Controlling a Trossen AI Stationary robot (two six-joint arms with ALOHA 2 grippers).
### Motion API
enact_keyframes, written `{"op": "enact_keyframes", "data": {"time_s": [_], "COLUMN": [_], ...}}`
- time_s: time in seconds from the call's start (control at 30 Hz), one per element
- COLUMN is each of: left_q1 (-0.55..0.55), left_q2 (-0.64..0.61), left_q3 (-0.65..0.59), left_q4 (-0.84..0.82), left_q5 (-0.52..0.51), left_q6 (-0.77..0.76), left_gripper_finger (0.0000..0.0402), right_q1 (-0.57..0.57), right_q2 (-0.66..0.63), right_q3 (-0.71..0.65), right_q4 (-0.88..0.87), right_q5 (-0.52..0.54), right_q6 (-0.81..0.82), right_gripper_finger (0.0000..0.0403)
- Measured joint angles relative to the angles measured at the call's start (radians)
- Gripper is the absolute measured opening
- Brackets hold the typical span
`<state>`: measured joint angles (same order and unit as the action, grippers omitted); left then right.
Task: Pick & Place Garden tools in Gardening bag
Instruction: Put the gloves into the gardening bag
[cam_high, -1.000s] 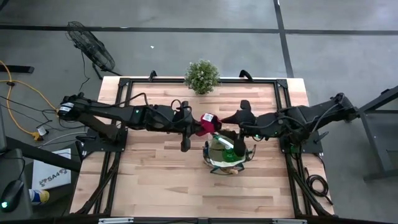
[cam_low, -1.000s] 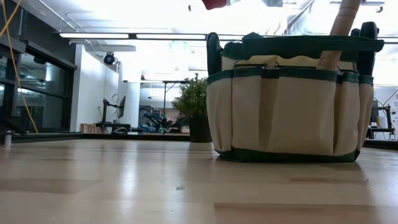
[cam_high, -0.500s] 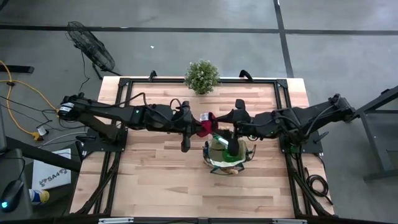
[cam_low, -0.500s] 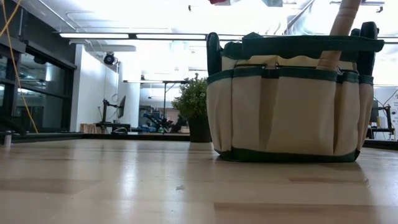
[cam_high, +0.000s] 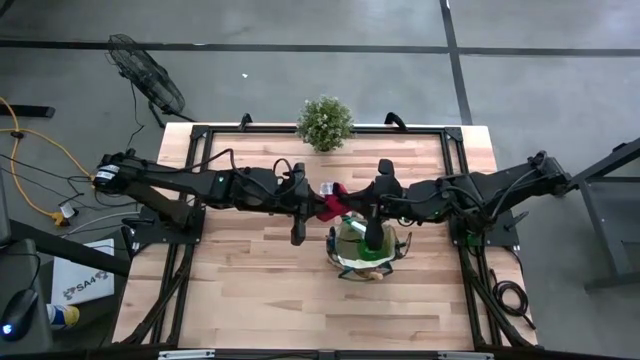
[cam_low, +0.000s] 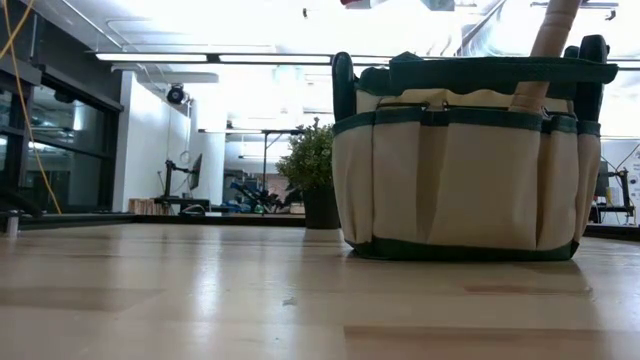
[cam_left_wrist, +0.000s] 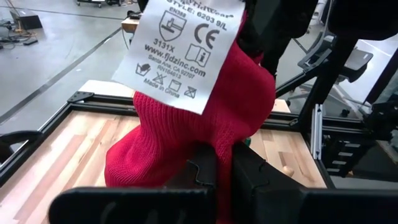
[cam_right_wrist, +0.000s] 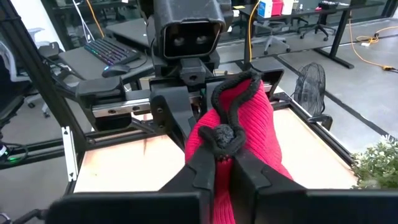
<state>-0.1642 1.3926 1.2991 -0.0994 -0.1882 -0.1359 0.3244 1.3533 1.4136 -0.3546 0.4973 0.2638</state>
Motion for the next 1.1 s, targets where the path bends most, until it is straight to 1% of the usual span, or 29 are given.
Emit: {"op": "enact_keyframes", "data": {"time_s": [0.13,0.2,0.43,0.57,0.7,0.87,0.93,1.1], "left_q1": [0.000,0.000,0.000,0.000,0.000,0.000,0.000,0.000], "left_q2": [0.000,0.000,0.000,0.000,-0.022,-0.070,-0.082,-0.101], "left_q3": [0.000,0.000,0.000,0.000,0.000,0.003,0.003,0.003], "left_q4": [-0.001,-0.008,-0.020,-0.034,-0.082,-0.166,-0.186,-0.205], "left_q5": [0.000,0.000,0.005,0.052,0.050,-0.012,-0.031,-0.036], "left_q6": [0.000,0.000,0.000,-0.001,-0.005,-0.056,-0.067,-0.087], "left_gripper_finger": [0.0008,0.0021,0.0120,0.0175,0.0212,0.0223,0.0224,0.0224], "right_q1": [0.000,0.000,0.003,0.003,0.018,0.064,0.095,0.176], "right_q2": [0.000,0.000,-0.008,-0.010,-0.010,-0.010,-0.010,-0.010], "right_q3": [0.000,0.000,0.000,0.000,0.000,-0.003,-0.003,-0.003], "right_q4": [0.001,0.000,-0.036,-0.086,-0.147,-0.241,-0.286,-0.372], "right_q5": [0.002,0.006,0.026,0.028,0.029,0.038,0.078,0.175], "right_q6": [0.020,0.025,0.077,0.127,0.186,0.319,0.399,0.555], "right_gripper_finger": [0.0008,0.0007,0.0005,0.0005,0.0004,0.0004,0.0004,0.0004]}}
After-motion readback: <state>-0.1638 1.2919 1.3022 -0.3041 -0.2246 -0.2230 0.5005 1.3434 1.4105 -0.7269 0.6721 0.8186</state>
